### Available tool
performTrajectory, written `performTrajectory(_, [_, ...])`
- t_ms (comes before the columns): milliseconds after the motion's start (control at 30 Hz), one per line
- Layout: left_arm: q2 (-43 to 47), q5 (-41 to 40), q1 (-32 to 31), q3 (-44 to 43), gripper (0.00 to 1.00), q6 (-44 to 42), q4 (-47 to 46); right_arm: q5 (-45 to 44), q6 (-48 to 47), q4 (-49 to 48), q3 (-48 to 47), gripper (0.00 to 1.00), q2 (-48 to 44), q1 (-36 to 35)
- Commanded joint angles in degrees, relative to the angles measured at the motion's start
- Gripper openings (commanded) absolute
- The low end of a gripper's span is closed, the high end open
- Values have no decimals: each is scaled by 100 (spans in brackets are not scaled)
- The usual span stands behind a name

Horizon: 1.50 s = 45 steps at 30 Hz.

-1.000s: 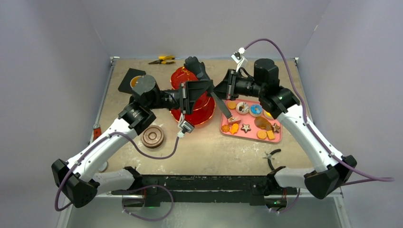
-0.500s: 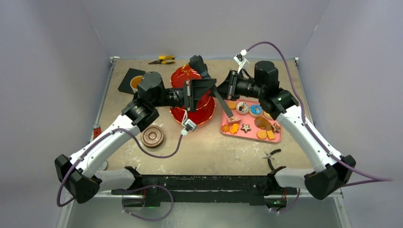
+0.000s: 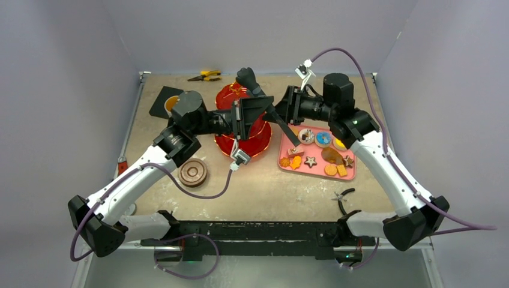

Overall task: Serve the afternoon tea
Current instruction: Adjust the clamp.

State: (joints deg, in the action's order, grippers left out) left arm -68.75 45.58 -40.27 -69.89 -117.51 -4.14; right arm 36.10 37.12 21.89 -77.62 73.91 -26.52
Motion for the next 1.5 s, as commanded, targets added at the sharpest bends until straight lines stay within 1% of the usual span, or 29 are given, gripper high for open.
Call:
performTrajectory(0, [663, 831, -394, -360, 0, -13, -2259, -770, -625, 613, -165, 59, 304, 250])
performTrajectory(167, [702, 207, -394, 6, 0, 704, -2716, -1093, -688, 817, -584, 88, 177, 295])
performTrajectory(200, [745, 109, -394, 95, 0, 824, -2725, -1132, -689, 822, -684, 92, 142, 337])
performTrajectory(267, [854, -11, -394, 318, 0, 1065, -2716, -1115, -706, 800, -938, 98, 97, 429])
performTrajectory(400, [1134, -16, -394, 746, 0, 1445, -2445, -882, -766, 710, -1513, 99, 90, 497])
performTrajectory(500, [1299, -1, -394, 986, 0, 1872, -2293, -632, -911, 702, -1746, 99, 87, 509])
performTrajectory(567, [1379, -61, -394, 1074, 0, 2038, -2122, -374, -1010, 557, -1718, 99, 0, 513])
performTrajectory(700, [1473, -93, -394, 1279, 0, 2395, -2126, 471, -987, 52, -1508, 99, -144, 514])
performTrajectory(767, [1502, -51, -394, 1363, 0, 2495, -2130, 479, -944, -78, -1383, 99, -186, 514])
performTrajectory(833, [1541, -25, -406, 1360, 0, 2829, -2129, 417, -1041, -176, -1212, 99, -257, 514])
performTrajectory(867, [1562, 4, -417, 1331, 0, 3074, -2122, 394, -1122, -294, -1065, 99, -334, 514])
performTrajectory(933, [1598, 56, -430, 1200, 0, 3901, -2092, 294, -1335, -593, -707, 99, -551, 514])
performTrajectory(1033, [1576, -72, -435, 840, 0, 5698, -2082, 243, -1777, -1109, -136, 99, -972, 512])
performTrajectory(1133, [1396, -734, -438, 308, 0, 7613, -1879, 386, -2355, -2027, 772, 99, -1595, 513])
performTrajectory(1167, [1301, -929, -438, 101, 0, 7989, -1632, 433, -2489, -2426, 1283, 99, -1917, 512])
performTrajectory(1233, [1182, -1100, -430, -235, 0, 8674, -1204, 620, -2613, -3334, 1962, 99, -2402, 510])
performTrajectory(1300, [1056, -1149, -429, -454, 0, 9304, -950, 831, -2770, -3981, 2268, 99, -2700, 514])
performTrajectory(1367, [970, -1108, -429, -617, 0, 9845, -697, 1267, -2894, -4121, 2279, 99, -2790, 511])
performTrajectory(1467, [930, -973, -429, -649, 0, 10499, -564, 1732, -3158, -4037, 2062, 99, -2773, 511])
